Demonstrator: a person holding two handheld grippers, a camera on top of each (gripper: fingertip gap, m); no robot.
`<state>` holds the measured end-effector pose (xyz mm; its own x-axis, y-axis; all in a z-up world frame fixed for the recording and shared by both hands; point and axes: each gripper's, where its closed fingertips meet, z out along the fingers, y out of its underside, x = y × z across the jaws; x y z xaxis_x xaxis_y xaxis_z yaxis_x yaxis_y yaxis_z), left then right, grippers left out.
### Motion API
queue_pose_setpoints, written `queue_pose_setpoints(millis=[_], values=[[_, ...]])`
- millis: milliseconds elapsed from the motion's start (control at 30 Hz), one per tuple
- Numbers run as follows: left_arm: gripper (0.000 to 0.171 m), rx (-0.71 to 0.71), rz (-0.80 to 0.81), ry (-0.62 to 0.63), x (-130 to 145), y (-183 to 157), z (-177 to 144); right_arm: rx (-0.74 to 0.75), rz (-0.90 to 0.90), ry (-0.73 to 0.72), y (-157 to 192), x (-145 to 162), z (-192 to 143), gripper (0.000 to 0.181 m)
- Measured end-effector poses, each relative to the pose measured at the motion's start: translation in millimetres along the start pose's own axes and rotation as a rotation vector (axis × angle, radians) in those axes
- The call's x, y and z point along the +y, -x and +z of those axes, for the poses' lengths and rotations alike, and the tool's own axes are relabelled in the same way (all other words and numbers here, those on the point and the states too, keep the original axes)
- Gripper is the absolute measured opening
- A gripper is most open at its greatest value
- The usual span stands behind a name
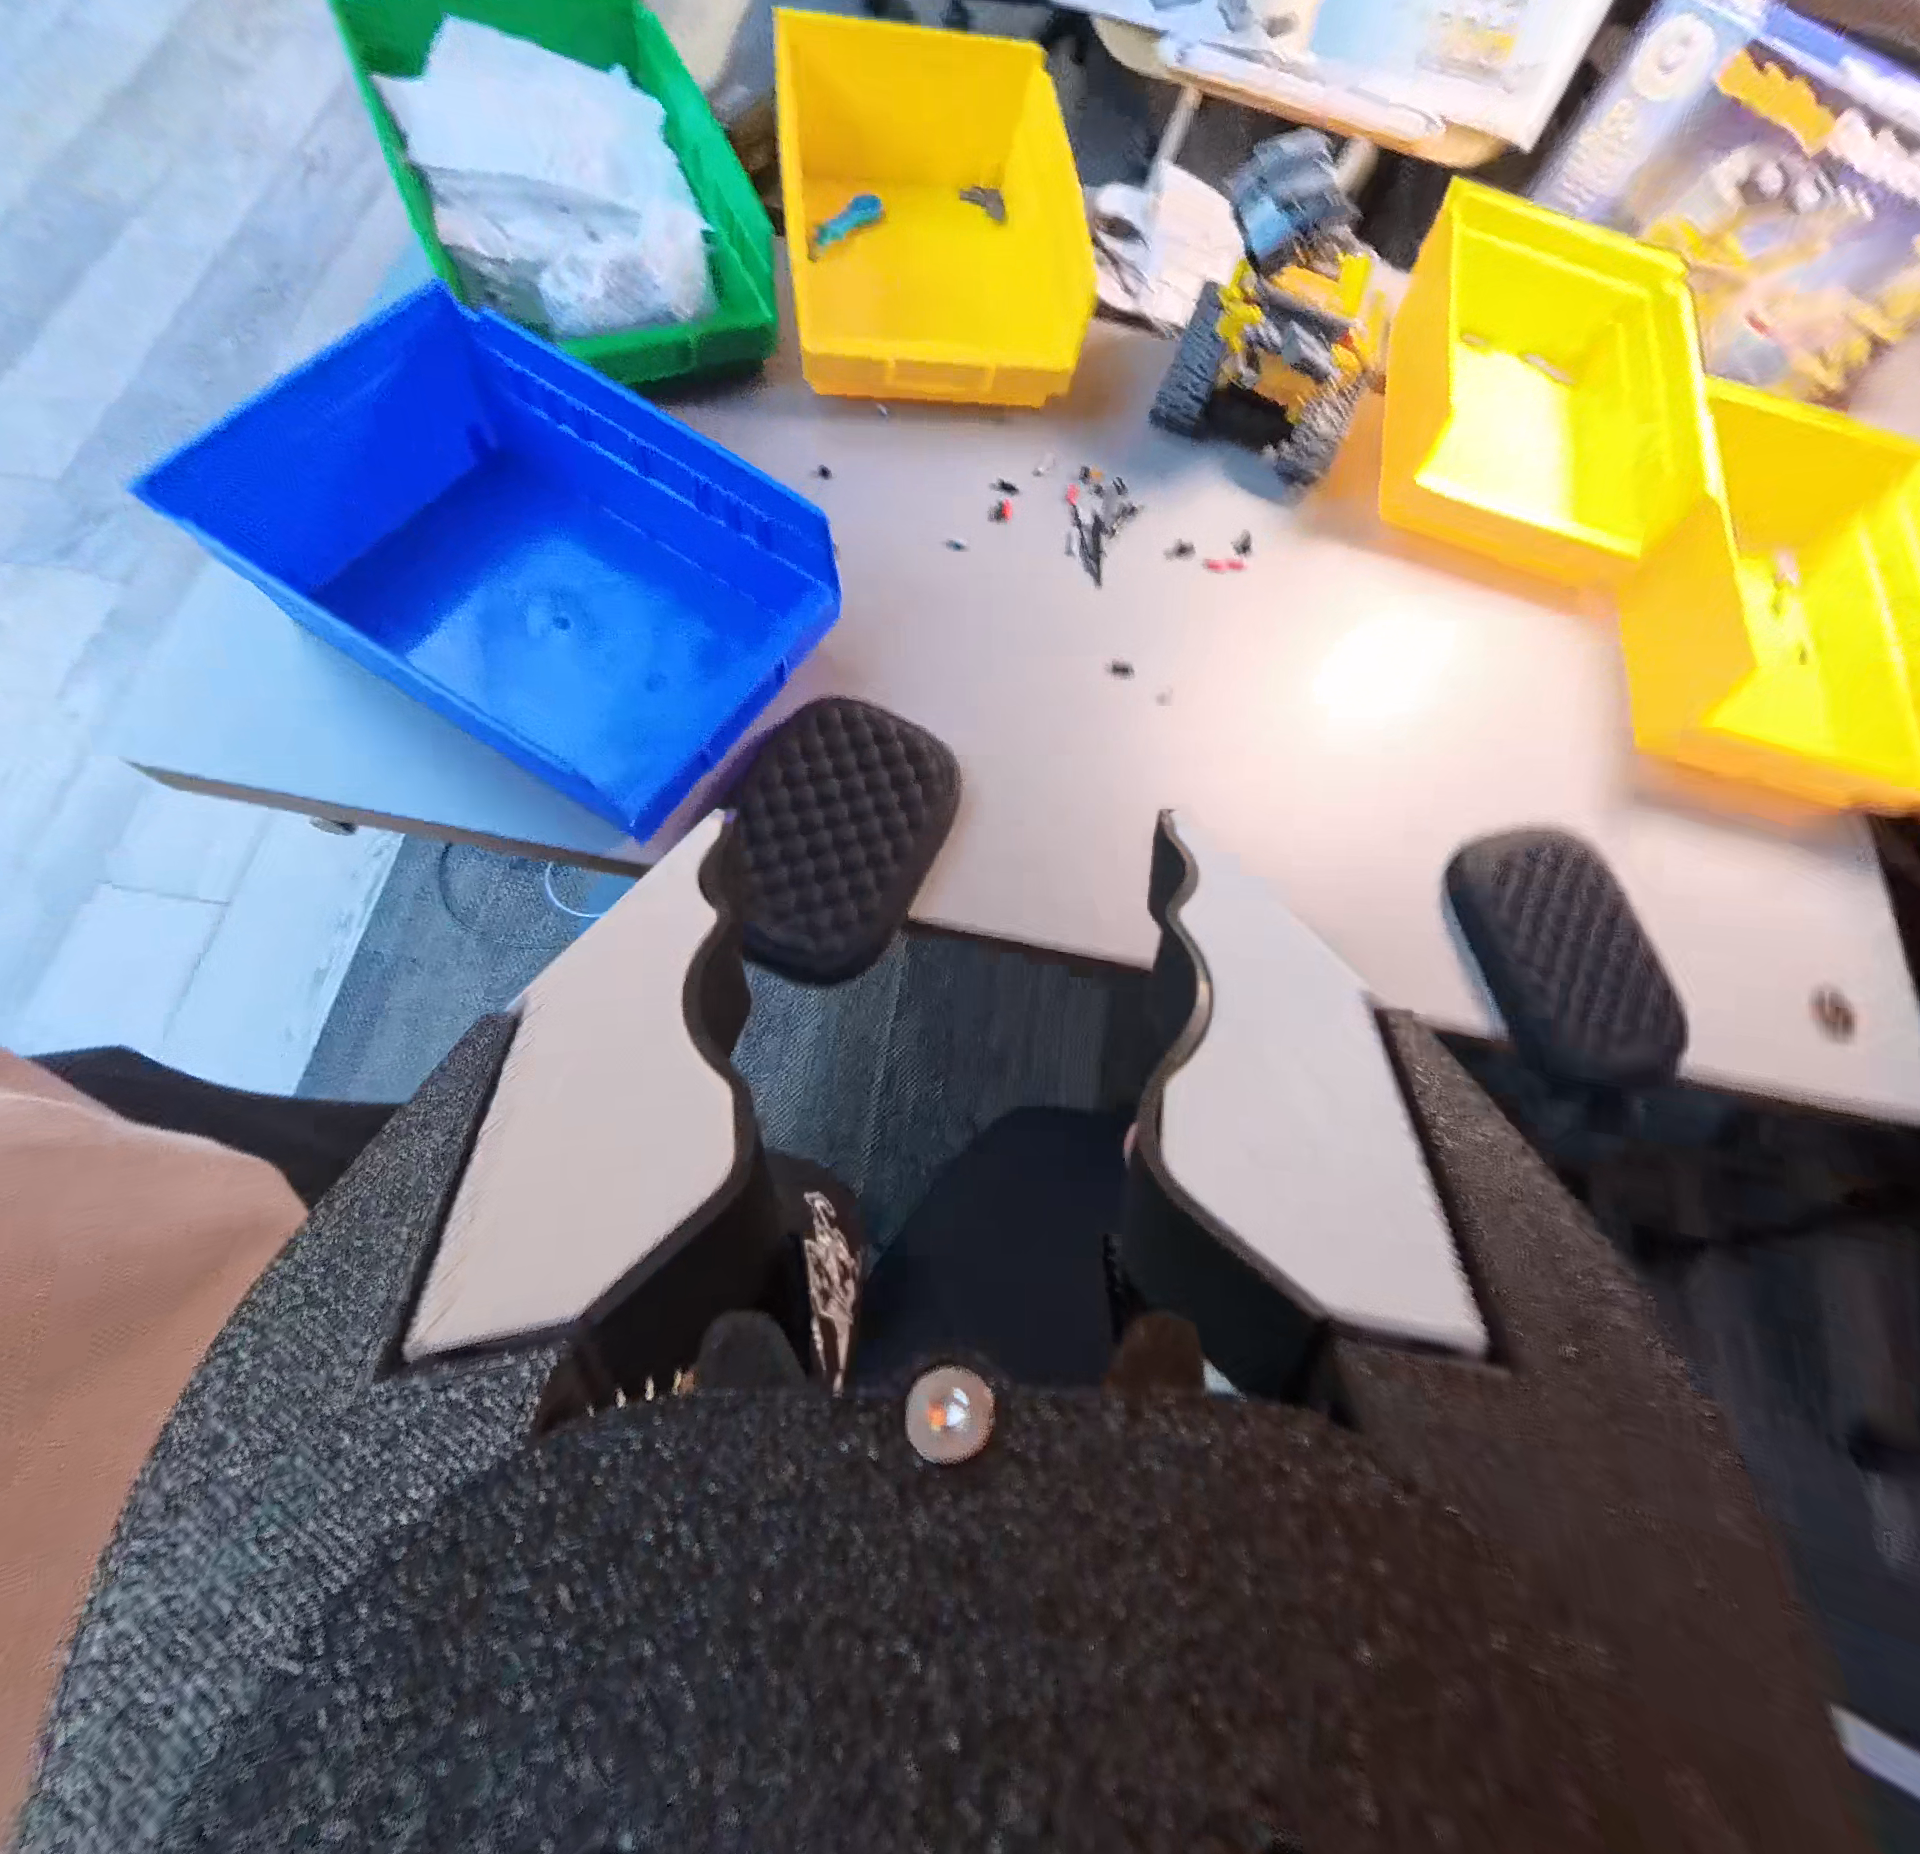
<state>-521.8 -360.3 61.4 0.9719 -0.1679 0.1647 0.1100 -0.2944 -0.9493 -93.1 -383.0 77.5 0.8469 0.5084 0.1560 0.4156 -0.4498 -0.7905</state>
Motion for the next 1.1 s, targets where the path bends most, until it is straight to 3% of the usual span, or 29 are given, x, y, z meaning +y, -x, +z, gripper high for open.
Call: queue_pose_setpoints(millis=[100,267,433,533,667,800,867,967,1100], values=[[0.076,-0.069,-0.005,-0.054,-16,8,15,-0.102,-0.124,-0.028,-14,-37,48,0.079],[0.077,-0.261,-0.01,-0.029,-6,6,9,-0.345,-0.281,-0.085,-35,-79,156,0.078],[0.079,-0.449,-0.161,-0.002,49,-32,9,-0.67,-0.36,-0.154,-27,-68,294,0.079],[0.077,-0.576,-0.194,0.007,91,-57,20,-0.645,-0.399,-0.21,-41,-60,352,0.079],[0.076,-0.589,-0.142,-0.031,130,-90,40,-0.623,-0.446,-0.311,-64,-59,371,0.078],[0.072,-0.669,-0.056,-0.157,179,-96,39,-0.768,-0.327,-0.322,-61,-38,375,0.086],[0.073,-0.72,-0.001,-0.212,198,-102,34,-0.881,-0.27,-0.36,-51,-28,362,0.086],[0.072,-0.772,0.089,-0.29,220,-128,24,-1.007,-0.322,-0.432,-48,1,339,0.087],[0.07,-0.847,0.123,-0.414,226,-194,3,-1.134,-0.264,-0.477,-79,50,285,0.086]])
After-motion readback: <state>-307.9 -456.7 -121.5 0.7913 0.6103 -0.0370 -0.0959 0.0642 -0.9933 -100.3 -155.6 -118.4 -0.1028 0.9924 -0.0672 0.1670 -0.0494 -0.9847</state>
